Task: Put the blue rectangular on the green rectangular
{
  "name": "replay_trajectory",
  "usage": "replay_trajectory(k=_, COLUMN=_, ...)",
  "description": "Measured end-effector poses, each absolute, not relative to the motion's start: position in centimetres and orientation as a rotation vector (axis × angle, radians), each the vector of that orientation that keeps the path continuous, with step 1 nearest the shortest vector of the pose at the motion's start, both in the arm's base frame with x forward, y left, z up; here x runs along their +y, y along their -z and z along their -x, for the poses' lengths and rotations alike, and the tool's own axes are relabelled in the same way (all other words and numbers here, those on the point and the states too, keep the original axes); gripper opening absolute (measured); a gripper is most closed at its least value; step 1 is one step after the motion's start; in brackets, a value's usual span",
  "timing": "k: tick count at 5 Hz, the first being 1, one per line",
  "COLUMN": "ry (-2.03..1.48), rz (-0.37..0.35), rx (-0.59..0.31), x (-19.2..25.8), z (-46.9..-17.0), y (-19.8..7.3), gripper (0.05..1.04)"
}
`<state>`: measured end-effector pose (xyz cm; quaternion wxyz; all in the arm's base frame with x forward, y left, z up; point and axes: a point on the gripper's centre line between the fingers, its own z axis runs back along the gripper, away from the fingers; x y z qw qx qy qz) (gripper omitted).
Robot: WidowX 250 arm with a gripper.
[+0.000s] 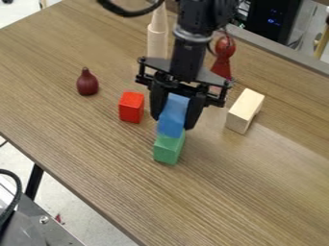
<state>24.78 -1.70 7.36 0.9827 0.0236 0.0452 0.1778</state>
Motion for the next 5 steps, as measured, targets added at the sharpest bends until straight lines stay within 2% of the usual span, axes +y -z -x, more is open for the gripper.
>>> replay_trajectory(k=2, ry=-0.383, rz=-0.074, rx=0.132, x=-0.87, z=-24.78, y=-5.97, gripper=0.563)
replay_trajectory(k=5, ry=-0.408, rz=-0.082, rx=0.126, x=-0.49, z=-24.28, y=-5.93, gripper=0.563)
